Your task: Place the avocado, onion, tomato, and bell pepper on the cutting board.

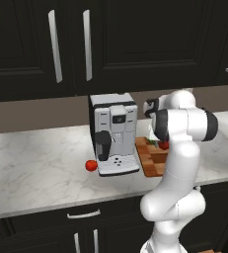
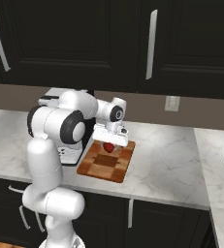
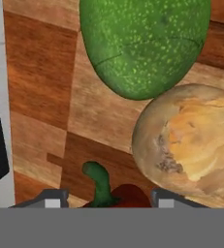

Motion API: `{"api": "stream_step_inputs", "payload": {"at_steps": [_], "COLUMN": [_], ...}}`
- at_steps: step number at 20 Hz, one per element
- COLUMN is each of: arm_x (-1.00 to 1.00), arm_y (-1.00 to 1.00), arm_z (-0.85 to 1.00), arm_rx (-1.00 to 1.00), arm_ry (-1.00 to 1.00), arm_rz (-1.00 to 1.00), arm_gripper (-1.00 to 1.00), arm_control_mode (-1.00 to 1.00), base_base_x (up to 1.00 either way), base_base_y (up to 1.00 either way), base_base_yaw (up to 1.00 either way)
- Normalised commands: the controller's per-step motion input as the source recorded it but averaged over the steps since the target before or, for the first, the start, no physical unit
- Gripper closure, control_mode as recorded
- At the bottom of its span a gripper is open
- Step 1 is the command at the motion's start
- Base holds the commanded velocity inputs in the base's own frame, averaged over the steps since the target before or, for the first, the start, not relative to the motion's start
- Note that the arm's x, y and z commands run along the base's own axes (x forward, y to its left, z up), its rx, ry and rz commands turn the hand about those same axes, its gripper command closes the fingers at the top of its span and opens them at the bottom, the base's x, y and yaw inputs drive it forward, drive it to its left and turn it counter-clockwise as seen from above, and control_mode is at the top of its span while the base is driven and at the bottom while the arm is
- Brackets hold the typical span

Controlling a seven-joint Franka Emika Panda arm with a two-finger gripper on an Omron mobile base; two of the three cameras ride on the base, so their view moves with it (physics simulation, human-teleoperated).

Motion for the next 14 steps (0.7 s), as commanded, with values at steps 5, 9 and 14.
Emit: {"api": "stream_step_inputs", "payload": {"at_steps": [5, 9, 14], "arm_x": [-0.02, -0.26, -0.22], "arm_y": [0.01, 0.19, 0.36], "arm_z": [-0.09, -0.43, -0.33], "arm_rx": [0.0, 0.0, 0.0], "arm_ry": [-0.04, -0.04, -0.1], "arm_rz": [0.0, 0.05, 0.08], "arm_gripper": [1.0, 1.0, 1.0], "arm_control_mode": [-1.0, -1.0, -1.0], "base_base_x": [0.0, 0.0, 0.0], "base_base_y": [0.0, 0.0, 0.0], "base_base_yaw": [0.0, 0.0, 0.0]}}
